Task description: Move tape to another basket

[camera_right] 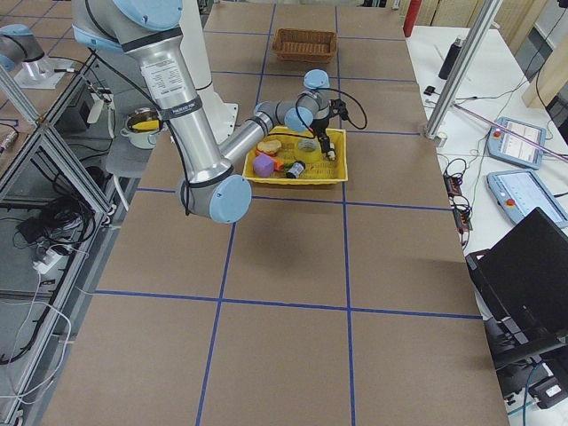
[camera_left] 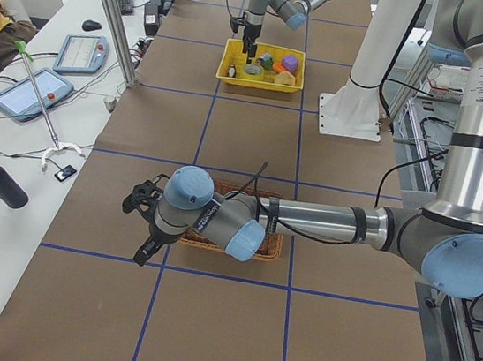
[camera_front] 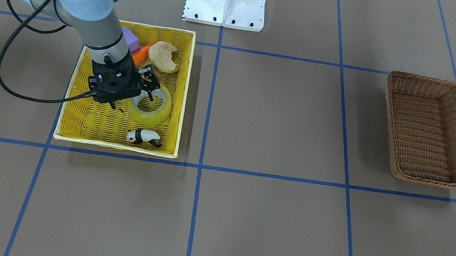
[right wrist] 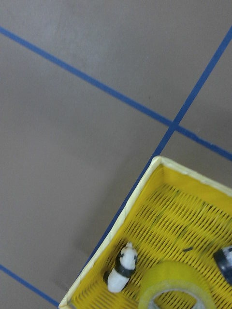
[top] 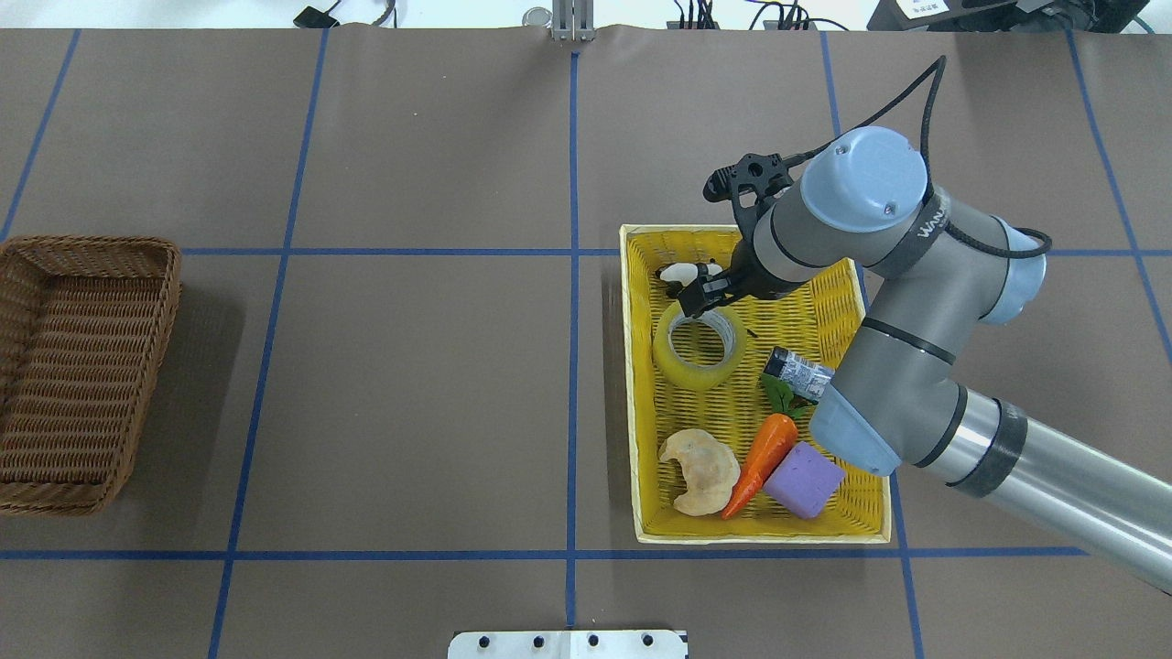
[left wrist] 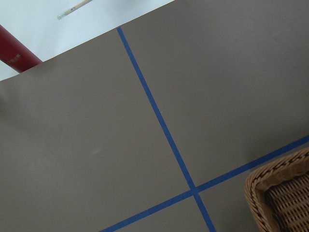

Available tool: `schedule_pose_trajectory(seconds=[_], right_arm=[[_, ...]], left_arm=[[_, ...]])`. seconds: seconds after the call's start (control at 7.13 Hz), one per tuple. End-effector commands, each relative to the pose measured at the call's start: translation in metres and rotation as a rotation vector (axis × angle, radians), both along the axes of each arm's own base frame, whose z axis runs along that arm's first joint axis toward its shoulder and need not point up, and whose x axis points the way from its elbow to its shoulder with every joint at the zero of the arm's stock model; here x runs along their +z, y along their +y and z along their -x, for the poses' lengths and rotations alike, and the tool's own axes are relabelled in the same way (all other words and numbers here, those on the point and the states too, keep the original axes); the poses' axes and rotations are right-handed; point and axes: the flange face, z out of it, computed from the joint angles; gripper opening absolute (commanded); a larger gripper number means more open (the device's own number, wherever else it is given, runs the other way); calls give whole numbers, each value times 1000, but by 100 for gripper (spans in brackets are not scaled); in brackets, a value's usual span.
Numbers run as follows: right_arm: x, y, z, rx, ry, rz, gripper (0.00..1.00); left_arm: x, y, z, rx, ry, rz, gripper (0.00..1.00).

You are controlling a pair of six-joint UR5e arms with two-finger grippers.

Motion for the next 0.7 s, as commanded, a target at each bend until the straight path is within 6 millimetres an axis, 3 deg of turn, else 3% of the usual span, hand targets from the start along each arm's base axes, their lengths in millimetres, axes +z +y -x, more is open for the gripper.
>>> schedule_pose_trajectory(seconds=[0.0, 0.28, 0.42, 0.56], right_arm=[[16, 9, 17, -11, 33, 14, 94], [24, 10, 16, -39, 52, -23, 88], [33, 10, 17, -39, 79, -51, 80], [38, 9, 20, -54, 90, -57, 59]], left_arm=[[9, 0, -6, 12, 0, 15, 100], [14, 0, -6, 11, 1, 10, 99], [13, 0, -6, 11, 1, 7, 99], [13, -1, -6, 11, 1, 8, 99]])
